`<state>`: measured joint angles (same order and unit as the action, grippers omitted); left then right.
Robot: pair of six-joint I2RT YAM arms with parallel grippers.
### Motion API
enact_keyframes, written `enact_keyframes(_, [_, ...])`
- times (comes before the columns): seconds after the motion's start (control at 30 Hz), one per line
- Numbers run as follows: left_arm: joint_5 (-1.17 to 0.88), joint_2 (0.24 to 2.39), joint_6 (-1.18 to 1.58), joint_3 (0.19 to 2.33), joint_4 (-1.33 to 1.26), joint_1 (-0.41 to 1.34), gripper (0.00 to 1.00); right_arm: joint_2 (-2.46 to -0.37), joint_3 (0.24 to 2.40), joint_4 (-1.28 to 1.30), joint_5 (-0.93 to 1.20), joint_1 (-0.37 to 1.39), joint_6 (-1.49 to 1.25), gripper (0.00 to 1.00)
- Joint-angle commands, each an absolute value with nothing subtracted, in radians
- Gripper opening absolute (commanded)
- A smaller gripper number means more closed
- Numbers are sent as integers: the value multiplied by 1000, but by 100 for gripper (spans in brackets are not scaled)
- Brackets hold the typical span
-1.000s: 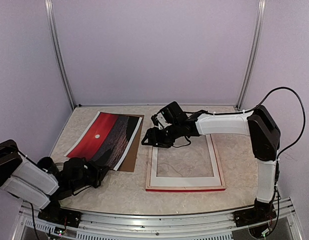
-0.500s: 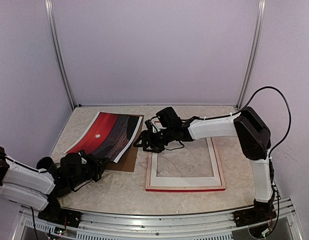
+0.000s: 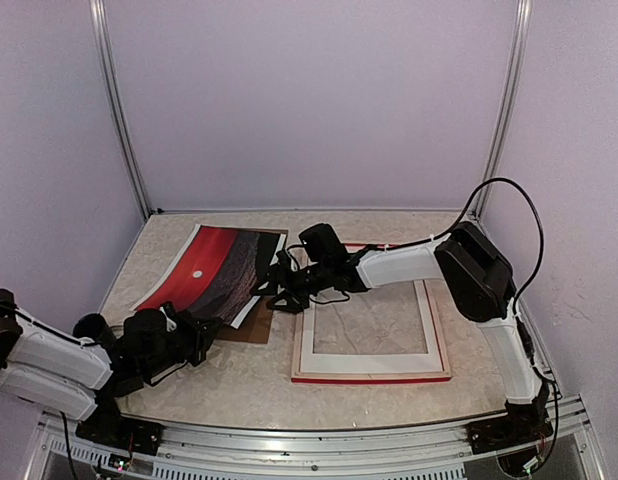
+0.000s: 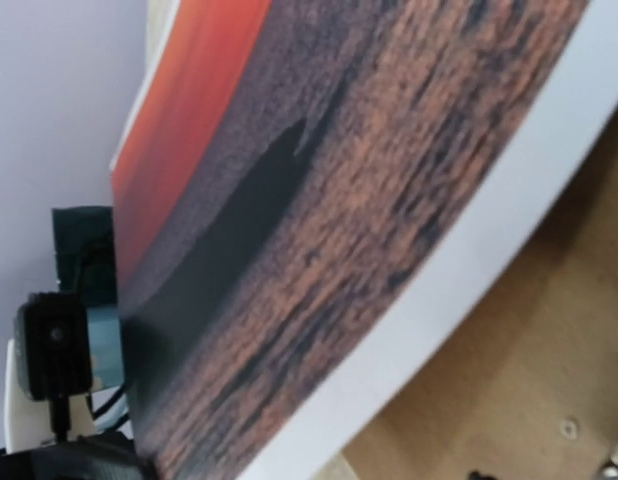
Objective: Put the photo into the frame
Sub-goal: Pass from the left arm to the right
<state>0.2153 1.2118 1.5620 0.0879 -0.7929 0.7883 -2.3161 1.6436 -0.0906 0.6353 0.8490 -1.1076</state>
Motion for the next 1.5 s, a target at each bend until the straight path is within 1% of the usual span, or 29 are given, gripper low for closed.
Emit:
enact_keyframes(0.0, [224, 1218, 1539, 104, -837, 799, 0, -2369, 1682, -176, 693, 854, -1174, 66])
enact_keyframes(0.57, [208, 1232, 1513, 109, -867, 820, 0, -2463, 1748, -293, 761, 837, -1245, 63])
enact_keyframes(0.87, [216, 1226, 1508, 107, -870, 834, 0, -2495, 1732, -458, 788, 824, -1340, 60])
enact_keyframes(1.03, [219, 1230, 1506, 104, -874, 844, 0, -2514, 1737, -519, 798, 818, -1385, 57])
enact_keyframes(1.23, [218, 1226, 1505, 95, -876, 849, 0, -2534, 1763, -494, 795, 818, -1388, 55])
enact_keyframes(1.47, [219, 1217, 1504, 92, -876, 865, 0, -2568, 1791, -533, 797, 810, -1438, 49])
